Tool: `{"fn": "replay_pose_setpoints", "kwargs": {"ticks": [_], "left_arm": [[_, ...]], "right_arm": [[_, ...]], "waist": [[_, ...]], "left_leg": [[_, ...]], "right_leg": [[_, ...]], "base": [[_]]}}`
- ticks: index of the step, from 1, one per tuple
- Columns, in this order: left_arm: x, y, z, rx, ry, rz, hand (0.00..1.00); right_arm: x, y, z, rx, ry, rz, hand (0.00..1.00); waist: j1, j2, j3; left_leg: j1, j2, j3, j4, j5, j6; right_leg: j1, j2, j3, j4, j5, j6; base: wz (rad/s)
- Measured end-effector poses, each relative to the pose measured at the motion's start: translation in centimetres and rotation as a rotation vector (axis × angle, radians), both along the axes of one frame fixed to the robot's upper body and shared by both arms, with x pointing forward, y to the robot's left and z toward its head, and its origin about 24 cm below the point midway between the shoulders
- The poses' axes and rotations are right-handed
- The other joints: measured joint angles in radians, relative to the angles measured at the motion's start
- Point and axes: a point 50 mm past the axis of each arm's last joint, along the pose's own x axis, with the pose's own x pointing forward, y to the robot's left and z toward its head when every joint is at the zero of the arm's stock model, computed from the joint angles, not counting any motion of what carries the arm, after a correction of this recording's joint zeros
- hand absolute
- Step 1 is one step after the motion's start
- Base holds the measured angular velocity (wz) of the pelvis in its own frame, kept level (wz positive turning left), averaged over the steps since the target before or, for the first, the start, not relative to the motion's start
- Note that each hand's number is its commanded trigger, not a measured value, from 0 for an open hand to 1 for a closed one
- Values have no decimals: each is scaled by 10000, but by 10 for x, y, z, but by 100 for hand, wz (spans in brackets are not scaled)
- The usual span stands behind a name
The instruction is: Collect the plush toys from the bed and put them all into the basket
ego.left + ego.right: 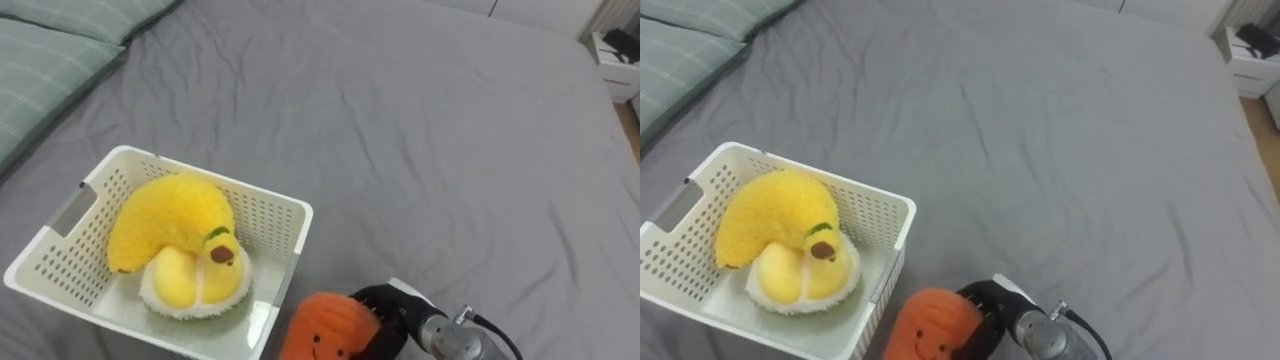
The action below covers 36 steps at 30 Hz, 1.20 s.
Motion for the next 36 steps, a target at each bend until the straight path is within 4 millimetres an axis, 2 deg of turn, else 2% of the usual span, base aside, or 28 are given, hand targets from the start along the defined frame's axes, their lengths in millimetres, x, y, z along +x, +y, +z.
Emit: {"fn": "replay_pose_setpoints", "kwargs": {"ticks": [5, 8, 14, 20, 25, 31, 36], "left_arm": [[0, 0, 0, 8, 10, 6, 0], [-2, 0, -1, 21, 140, -30, 0], [-6, 0, -2, 5, 343, 11, 0], [-2, 0, -2, -72, 179, -51, 0], [5, 0, 0, -128, -57, -131, 0], [1, 1, -1, -155, 26, -39, 0], [-6, 4, -1, -105, 121, 210, 0]], "right_arm": [[0, 3, 0, -59, -54, 107, 100], [1, 3, 1, -203, -191, 128, 100], [9, 3, 11, -219, -805, 111, 100], [19, 3, 24, -121, -1614, 2, 100], [29, 7, 43, 284, -2645, -235, 100], [35, -10, 49, 325, -2965, -1142, 100], [48, -25, 74, 312, -4417, -2182, 100]], "waist": [[82, 59, -2], [149, 115, -33], [160, 166, -60], [122, 158, -63], [-123, 176, -43], [-189, 204, -16], [-401, 201, -18]], "left_leg": [[-17, -1, 15, 2, 0, 1], [-14, -1, 5, 3, 1, 1], [-50, 0, 10, 2, 1, 2], [-64, 3, 21, 3, 1, 2], [41, 5, 28, -13, 1, 2], [140, 12, 120, -38, -3, 7], [118, 13, 139, -50, -5, 8]], "right_leg": [[-46, -6, 21, 25, 1, -1], [-67, -9, 15, 38, 2, -1], [-126, -19, 4, 67, 2, -1], [-150, -13, 16, 56, 2, -1], [-15, -15, 24, 56, 4, -1], [28, -15, 98, 77, 5, 2], [-5, 7, 155, 31, 5, 2]], "base": [[0], [0], [0], [0], [0], [-5], [0]]}}
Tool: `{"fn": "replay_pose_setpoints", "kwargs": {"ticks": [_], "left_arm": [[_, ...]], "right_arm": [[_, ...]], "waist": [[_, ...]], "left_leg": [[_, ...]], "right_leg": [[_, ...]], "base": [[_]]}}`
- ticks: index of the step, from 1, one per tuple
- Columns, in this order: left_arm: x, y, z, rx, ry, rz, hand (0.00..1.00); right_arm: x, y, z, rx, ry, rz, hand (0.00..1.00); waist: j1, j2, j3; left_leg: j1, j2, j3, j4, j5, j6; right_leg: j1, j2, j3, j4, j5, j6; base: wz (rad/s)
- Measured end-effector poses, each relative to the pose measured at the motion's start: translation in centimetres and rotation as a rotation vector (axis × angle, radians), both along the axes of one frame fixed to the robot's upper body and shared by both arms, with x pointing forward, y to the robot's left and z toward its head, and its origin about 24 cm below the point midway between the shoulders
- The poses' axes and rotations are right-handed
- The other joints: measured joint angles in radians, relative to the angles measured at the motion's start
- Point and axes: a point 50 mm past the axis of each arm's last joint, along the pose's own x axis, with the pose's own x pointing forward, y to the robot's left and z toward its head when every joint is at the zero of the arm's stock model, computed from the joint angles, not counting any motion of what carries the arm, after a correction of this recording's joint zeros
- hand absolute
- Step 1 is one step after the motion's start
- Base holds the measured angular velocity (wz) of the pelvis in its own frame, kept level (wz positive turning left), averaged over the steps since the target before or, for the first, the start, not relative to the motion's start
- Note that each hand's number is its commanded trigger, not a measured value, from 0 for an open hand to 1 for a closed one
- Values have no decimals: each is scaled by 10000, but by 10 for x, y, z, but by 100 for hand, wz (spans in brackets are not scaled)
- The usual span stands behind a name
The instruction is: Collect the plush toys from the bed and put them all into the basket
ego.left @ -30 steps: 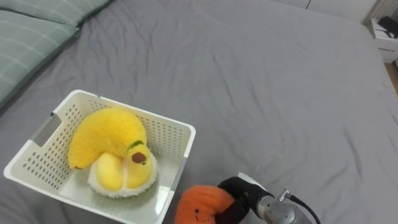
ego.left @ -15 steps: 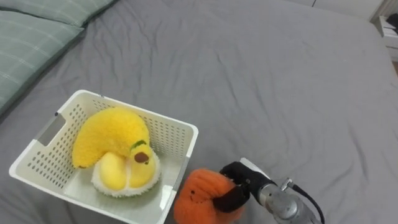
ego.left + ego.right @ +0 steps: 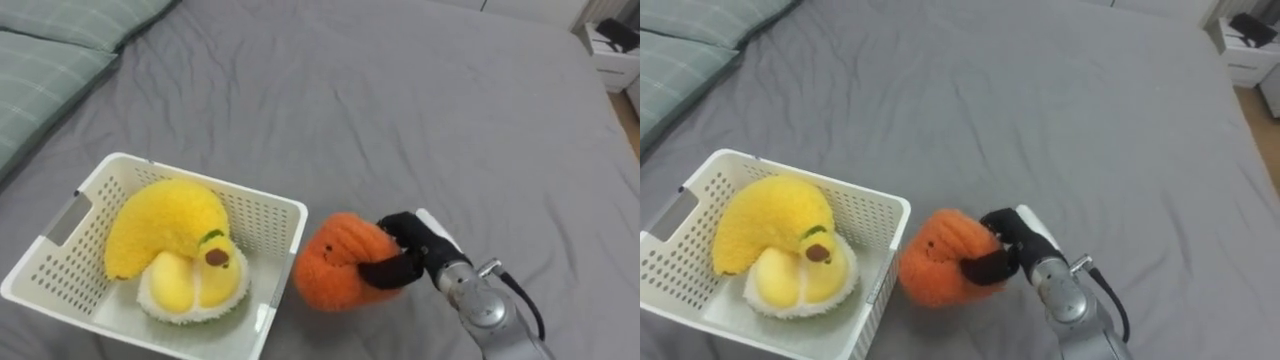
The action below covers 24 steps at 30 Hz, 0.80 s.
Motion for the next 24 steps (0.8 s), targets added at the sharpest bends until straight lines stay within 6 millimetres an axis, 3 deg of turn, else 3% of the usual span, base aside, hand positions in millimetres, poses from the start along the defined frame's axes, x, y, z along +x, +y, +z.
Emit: {"fn": "replay_pose_setpoints", "kwargs": {"ticks": [9, 14, 19, 24], "left_arm": [[-2, 6, 0, 63, 75, 135, 0], [-5, 8, 0, 75, 131, 291, 0], [-7, 10, 1, 222, 238, 70, 0], [-7, 11, 1, 220, 235, 89, 0]], "right_arm": [[13, -13, 49, -33, -2333, -505, 100], [14, -16, 58, -91, -2741, -572, 100], [15, -15, 85, 32, -3849, -466, 100], [19, -12, 94, 126, -4228, -359, 100]], "waist": [[-161, -26, -26], [-220, -52, -49], [-222, -72, -67], [-198, -72, -66]], "left_leg": [[78, 16, 132, -6, 1, 2], [202, 14, 140, 4, 0, 5], [227, 14, 177, 22, 0, 5], [220, 18, 201, 13, -1, 6]], "right_leg": [[-96, -4, 159, 163, 1, -1], [45, -7, 180, 189, 1, -2], [49, -12, 204, 200, 1, -2], [39, -9, 220, 201, 1, -2]], "base": [[-4], [0], [0], [0]]}}
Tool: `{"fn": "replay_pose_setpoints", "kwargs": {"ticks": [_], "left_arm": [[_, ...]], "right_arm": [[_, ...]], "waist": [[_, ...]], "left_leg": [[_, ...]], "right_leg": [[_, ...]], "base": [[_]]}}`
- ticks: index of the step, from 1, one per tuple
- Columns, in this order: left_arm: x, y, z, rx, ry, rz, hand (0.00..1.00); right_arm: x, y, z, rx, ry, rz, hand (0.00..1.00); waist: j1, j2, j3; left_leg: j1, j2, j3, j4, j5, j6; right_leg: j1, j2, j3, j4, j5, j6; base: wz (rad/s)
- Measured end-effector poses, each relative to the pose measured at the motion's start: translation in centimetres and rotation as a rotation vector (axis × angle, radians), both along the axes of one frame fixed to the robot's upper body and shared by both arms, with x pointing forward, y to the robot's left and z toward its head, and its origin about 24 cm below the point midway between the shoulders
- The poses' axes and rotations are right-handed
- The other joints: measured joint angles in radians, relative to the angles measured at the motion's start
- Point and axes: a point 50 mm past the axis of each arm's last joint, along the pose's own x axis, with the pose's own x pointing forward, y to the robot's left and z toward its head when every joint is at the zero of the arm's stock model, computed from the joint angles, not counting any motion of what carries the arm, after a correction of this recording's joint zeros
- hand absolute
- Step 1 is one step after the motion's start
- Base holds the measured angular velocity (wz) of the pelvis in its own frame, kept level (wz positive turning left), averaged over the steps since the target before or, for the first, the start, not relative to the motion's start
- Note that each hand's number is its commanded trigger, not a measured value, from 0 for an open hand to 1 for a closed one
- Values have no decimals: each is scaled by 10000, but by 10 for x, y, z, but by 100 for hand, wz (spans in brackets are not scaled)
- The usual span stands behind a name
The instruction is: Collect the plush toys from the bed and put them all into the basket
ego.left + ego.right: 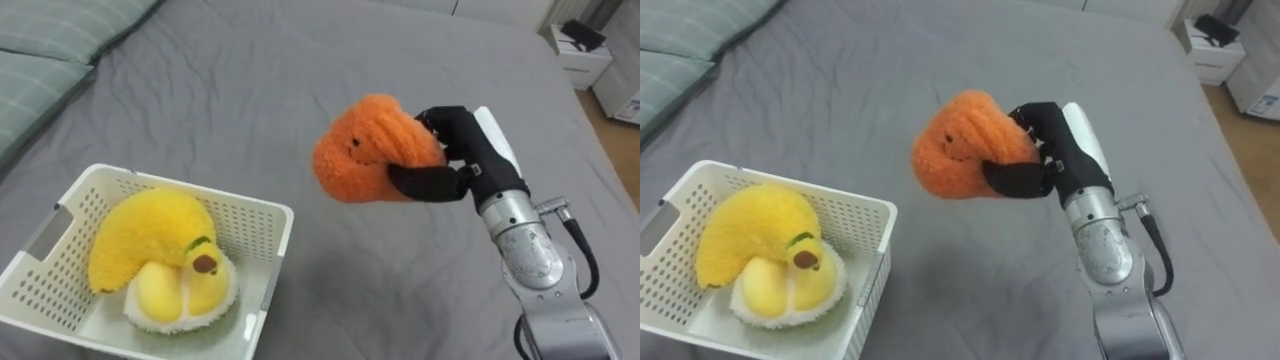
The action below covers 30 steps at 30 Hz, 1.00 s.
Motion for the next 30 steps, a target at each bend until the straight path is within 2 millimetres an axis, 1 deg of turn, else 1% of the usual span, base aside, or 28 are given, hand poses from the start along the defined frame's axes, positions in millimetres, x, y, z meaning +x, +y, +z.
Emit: {"fn": "replay_pose_setpoints", "kwargs": {"ticks": [7, 9, 11, 14, 16, 20, 22, 23, 24, 25, 27, 28, 30], "left_arm": [[2, -2, 0, -25, -35, -57, 0], [3, -2, 0, -19, -45, -97, 0], [2, -2, 0, -13, -27, -126, 0], [2, -2, 0, 21, -16, -120, 0], [3, -2, 0, 19, -37, -126, 0], [6, -3, 0, -3, -73, -174, 0], [7, -3, 0, -28, -22, -180, 0], [7, -3, 0, -30, -3, -199, 0], [7, -3, 0, -39, 21, -296, 0], [9, -4, 0, -57, 9, -413, 0], [12, -5, 0, -76, -55, -515, 0], [17, -6, 0, -79, -156, -598, 0], [21, -7, 1, -83, -238, -674, 0]], "right_arm": [[2, 10, 16, 20, -545, 573, 100], [-1, 16, 26, 39, -913, 929, 100], [0, 21, 30, 23, -990, 1206, 100], [2, 33, 32, -124, -969, 1721, 100], [2, 40, 32, -170, -783, 2128, 100], [-1, 51, 29, -228, -469, 2754, 100], [-2, 59, 28, -321, -300, 3210, 90], [-3, 62, 27, -336, -255, 3333, 78], [-4, 67, 27, -325, -152, 3584, 71], [-5, 72, 25, -338, -50, 3851, 67], [-6, 76, 24, -323, 31, 4053, 54], [-8, 82, 23, -210, 60, 4260, 49], [-9, 89, 23, -51, 89, 4493, 30]], "waist": [[97, -9, 2], [198, -47, -26], [265, -66, -32], [320, -101, -26], [483, -127, -32], [766, -173, -5], [849, -173, 16], [854, -172, 31], [904, -180, 48], [998, -178, 52], [1066, -183, 56], [1134, -160, 73], [1171, -141, 85]], "left_leg": [[-25, -4, -2, -2, -4, 5], [-145, -3, 16, 6, -5, 5], [-154, -3, 7, 3, -4, 6], [-177, -4, -47, -1, -5, 6], [-167, -3, -67, -12, -5, 6], [-175, -3, -82, -11, -5, 6], [-228, -4, -106, -11, -7, 10], [-232, -4, -106, -10, -8, 9], [-233, -1, -102, -10, -8, 9], [-221, -2, -93, -11, -9, 9], [-216, -5, -98, -13, -9, 9], [-242, -5, -103, -12, -9, 9], [-243, -5, -103, -14, -9, 9]], "right_leg": [[-51, -5, -7, 7, -1, 2], [-177, -1, -32, 8, 1, -1], [-185, -2, -51, 8, 3, -3], [-190, 2, -84, 4, 3, -3], [-180, 9, -81, 2, 3, -3], [-171, 0, -84, 1, 3, -4], [-172, -4, -93, 4, 3, -3], [-173, -3, -96, 3, 3, -3], [-180, -1, -95, 2, 3, -4], [-182, -1, -93, -1, 4, -3], [-181, -3, -97, -5, 5, -1], [-181, 9, -94, -19, 5, -1], [-180, 33, -94, -29, 6, -1]], "base": [[0], [0], [2], [4], [0], [0], [2], [0], [0], [0], [0], [0], [0]]}}
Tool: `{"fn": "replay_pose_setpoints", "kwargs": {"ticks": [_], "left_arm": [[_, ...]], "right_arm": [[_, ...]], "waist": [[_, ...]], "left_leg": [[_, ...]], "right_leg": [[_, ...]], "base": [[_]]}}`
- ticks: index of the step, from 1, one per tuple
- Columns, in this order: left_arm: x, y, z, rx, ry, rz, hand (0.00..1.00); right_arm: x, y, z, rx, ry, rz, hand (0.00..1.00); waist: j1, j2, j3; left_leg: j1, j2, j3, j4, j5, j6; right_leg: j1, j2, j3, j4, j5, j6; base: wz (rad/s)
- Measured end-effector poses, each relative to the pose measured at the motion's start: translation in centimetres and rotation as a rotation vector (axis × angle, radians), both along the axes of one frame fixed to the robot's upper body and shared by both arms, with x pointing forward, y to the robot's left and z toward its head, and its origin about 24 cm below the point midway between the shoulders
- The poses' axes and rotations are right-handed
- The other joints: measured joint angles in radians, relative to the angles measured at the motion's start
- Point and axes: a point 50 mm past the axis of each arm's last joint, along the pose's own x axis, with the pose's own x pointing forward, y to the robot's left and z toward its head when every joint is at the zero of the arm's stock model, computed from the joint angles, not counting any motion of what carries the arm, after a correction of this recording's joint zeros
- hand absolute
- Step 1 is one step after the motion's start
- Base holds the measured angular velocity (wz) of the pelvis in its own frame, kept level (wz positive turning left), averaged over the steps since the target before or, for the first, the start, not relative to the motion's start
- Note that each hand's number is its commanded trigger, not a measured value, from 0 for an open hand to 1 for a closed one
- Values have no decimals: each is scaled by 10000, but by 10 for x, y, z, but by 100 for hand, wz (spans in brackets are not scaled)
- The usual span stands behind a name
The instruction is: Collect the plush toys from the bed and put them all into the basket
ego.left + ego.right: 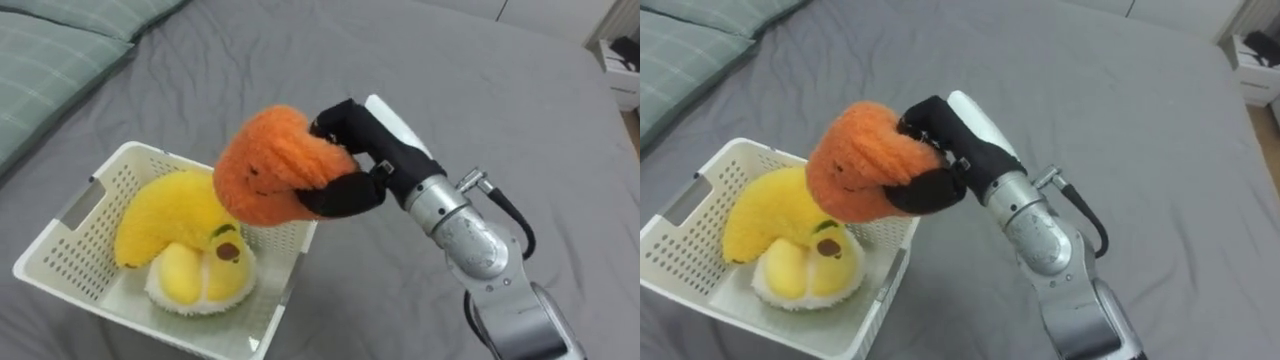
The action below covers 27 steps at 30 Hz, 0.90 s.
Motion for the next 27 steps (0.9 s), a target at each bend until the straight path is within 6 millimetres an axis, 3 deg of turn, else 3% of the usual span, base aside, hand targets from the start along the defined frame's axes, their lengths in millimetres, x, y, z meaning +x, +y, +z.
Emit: {"fn": "replay_pose_setpoints", "kwargs": {"ticks": [1, 2, 3, 16, 27], "left_arm": [[2, -1, 0, -7, -46, -70, 0], [4, -1, 0, -7, -67, -115, 0], [6, -2, 1, 15, -87, -307, 0], [12, -2, 2, 199, -79, -938, 0], [16, -3, 2, 192, -155, -979, 0]], "right_arm": [[-1, 2, 0, 6, 40, 135, 22], [-1, 3, -1, -17, 68, 201, 5], [-2, 5, -1, -48, 100, 314, 1], [-11, 24, -7, -210, 363, 1318, 0], [-9, 23, -16, -365, 731, 1248, 0]], "waist": [[67, 14, 9], [100, 19, 12], [154, 26, 16], [248, -23, 10], [410, -107, 19]], "left_leg": [[3, -2, 0, -2, 0, 0], [8, -2, 0, -2, 0, 0], [8, -2, -5, -2, 0, 0], [-73, 0, -19, -15, 0, 0], [-78, -1, -8, -16, 0, 1]], "right_leg": [[5, 25, 2, -3, 2, 2], [8, 24, -2, -3, 3, 3], [9, 19, -21, -3, 3, 3], [-48, 18, -101, -21, 3, 4], [-53, 24, -30, -15, 4, 4]], "base": [[0], [0], [0], [0], [0]]}}
